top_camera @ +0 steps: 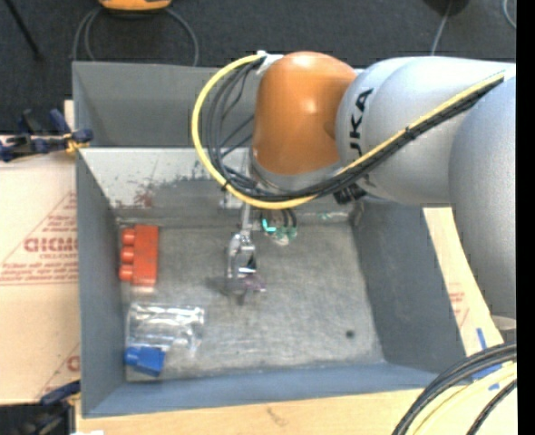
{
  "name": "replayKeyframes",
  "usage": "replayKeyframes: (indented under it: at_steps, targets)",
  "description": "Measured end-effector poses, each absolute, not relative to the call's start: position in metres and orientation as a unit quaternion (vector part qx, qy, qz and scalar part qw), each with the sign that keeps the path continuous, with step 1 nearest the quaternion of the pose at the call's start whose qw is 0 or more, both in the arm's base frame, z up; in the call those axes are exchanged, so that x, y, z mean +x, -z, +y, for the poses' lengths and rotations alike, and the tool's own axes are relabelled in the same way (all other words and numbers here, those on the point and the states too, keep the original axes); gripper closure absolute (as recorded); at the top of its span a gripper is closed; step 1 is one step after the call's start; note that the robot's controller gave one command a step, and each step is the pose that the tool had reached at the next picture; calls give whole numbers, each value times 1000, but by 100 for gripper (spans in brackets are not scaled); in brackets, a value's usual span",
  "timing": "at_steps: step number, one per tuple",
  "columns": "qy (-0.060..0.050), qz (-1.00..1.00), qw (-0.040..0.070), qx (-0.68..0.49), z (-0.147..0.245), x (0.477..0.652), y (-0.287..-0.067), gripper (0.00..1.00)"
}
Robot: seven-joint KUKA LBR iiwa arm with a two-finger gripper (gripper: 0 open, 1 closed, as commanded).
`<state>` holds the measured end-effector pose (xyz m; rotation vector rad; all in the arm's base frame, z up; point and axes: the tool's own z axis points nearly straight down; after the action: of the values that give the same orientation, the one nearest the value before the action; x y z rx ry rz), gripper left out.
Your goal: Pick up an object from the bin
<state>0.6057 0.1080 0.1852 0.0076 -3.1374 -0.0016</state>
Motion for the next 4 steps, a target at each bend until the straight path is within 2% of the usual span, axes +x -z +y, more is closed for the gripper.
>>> replayKeyframes:
  at_steps: [1,2,3,4]
  targets:
    - [0,-1000,3,-12,81,571,-118,0]
    - [4,-996,-10,-83,72,580,-80,0]
    - [3,-996,-10,-85,71,580,-80,100]
    - [1,-996,-6,-91,59,592,-183,100]
